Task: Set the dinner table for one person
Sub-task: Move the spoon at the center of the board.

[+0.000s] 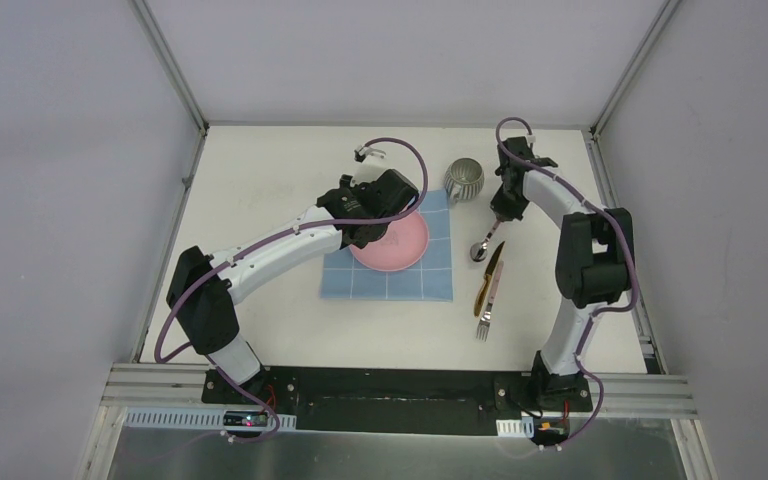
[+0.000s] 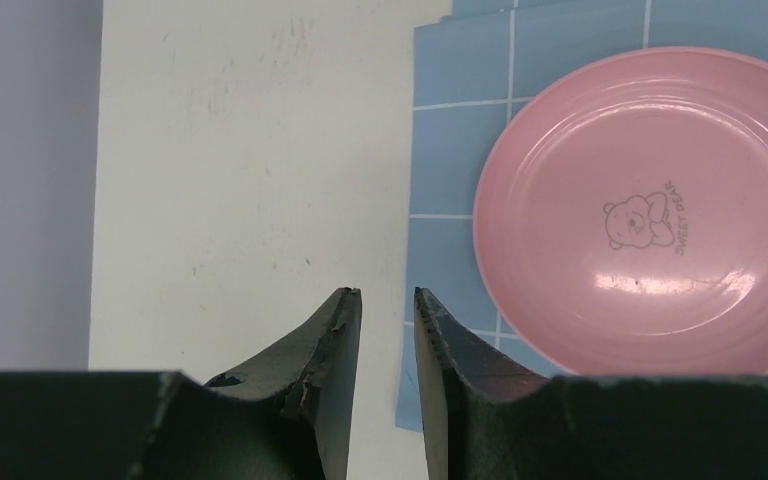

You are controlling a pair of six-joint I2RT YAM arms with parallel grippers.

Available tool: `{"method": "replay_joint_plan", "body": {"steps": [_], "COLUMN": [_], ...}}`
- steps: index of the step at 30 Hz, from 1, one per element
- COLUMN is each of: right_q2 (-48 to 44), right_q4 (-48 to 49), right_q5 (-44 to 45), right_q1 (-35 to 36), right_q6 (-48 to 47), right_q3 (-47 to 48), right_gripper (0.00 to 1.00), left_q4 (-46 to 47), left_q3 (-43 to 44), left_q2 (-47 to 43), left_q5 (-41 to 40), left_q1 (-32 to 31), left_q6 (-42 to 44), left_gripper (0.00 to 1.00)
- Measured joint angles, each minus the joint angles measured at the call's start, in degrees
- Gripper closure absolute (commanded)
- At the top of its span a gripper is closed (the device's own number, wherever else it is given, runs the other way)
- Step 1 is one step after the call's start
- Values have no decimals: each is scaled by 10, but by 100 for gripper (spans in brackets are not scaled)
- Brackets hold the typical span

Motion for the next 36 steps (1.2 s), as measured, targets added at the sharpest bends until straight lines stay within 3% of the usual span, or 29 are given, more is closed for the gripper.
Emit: {"method": "replay_joint_plan", "body": {"steps": [11,20,30,36], "right_q2": [40,88,94,64], "right_q4": [56,100,118,111], "right_q5": [-163,-251,-284,-281], "right_q1": [-65,-70,-67,-56], "right_q6": [34,47,36,21], "right_q3": [0,19,19,2], "right_gripper": [100,100,64,60], "left_q4": [1,4,5,5], "left_q3": [0,0,0,0], "left_q2": [0,0,0,0], "left_q5": [0,-1,-3,-2], "left_q1": [0,0,0,0], "left_q6": [8,8,8,8], "left_gripper": [72,71,70,69]}}
